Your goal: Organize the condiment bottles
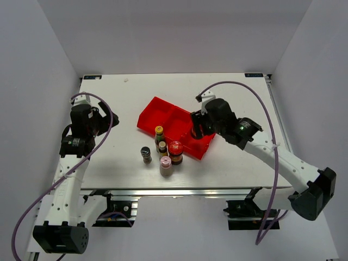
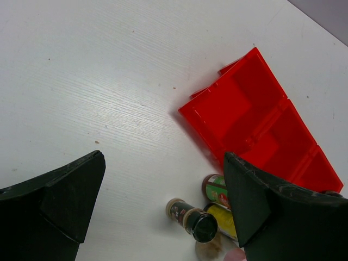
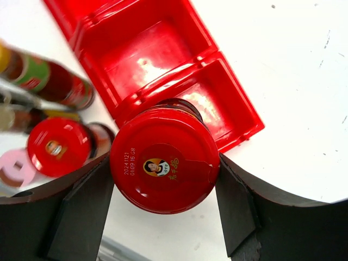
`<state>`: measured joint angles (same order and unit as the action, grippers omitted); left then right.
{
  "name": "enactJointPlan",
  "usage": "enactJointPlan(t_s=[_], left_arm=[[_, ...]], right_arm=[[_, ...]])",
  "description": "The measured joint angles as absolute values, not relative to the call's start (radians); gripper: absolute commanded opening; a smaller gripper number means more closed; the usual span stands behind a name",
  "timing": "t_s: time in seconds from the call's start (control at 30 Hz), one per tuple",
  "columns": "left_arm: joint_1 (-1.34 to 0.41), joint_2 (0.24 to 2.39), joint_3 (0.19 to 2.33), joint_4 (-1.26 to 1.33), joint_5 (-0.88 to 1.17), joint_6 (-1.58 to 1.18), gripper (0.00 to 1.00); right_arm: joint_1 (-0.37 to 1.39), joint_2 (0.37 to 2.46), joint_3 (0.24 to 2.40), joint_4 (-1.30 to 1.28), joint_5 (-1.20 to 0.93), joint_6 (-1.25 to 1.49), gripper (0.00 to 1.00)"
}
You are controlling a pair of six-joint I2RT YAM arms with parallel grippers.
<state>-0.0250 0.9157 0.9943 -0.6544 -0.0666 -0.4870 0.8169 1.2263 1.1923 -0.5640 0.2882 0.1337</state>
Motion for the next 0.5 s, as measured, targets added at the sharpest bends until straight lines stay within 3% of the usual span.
enactJointPlan(t_s=[0.5], left_arm=[[-0.024, 0.928, 0.993, -0.654, -0.062, -0.486, 1.00]], right_arm=[[0.605, 1.497, 1.224, -0.482, 0.142, 0.126, 0.34]])
